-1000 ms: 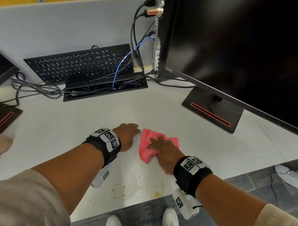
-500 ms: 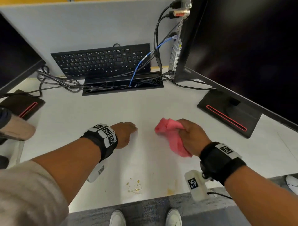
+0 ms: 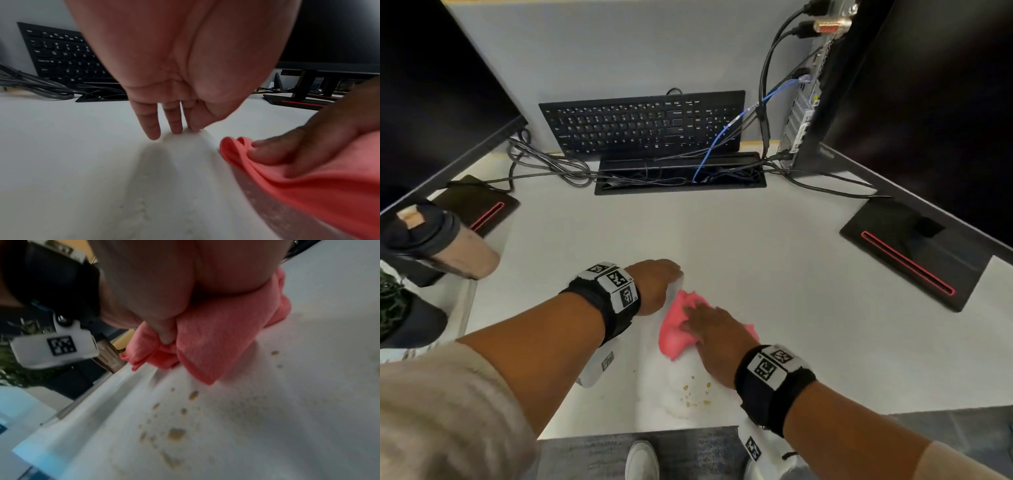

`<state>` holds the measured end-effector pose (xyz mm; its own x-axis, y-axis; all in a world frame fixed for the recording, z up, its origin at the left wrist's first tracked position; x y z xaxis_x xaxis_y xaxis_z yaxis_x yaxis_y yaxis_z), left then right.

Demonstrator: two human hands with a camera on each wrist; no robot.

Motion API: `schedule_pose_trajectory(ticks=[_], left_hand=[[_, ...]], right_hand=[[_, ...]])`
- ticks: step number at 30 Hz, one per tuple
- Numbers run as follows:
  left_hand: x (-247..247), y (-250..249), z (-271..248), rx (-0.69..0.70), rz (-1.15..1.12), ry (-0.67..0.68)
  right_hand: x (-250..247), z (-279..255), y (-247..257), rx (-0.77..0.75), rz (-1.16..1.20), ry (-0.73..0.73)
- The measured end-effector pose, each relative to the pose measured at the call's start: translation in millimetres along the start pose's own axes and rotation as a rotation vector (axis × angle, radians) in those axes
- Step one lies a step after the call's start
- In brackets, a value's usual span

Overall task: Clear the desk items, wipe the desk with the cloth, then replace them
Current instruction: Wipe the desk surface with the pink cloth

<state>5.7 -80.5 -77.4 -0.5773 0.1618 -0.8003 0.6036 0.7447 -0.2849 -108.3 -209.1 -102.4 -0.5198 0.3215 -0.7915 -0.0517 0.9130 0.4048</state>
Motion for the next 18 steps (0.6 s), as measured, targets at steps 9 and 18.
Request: schedule_pose_trajectory(ticks=[9,18], left_hand=[[2.1,24.3,-21.9,-0.071,-0.092,-0.020],[2.9,29.2,-31.6,-0.075,-0.118,-0.024]], right_hand=[[-98.6,-27.1,-9.9,0.039,0.744,-0.088],[-107.0,7.4,-31.3,0.169,0.370,-0.224]])
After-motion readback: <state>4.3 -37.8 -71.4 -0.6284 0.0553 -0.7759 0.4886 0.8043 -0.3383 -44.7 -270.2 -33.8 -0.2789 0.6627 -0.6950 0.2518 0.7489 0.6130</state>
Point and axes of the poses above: each hand's wrist, its own z-axis towards the middle knuckle, its own x-axis out of the palm, y = z × x, the point moved 3 cm from there along z, towards the middle knuckle, and after that the axes turned 7 degrees about x, right-handed, at the moved point
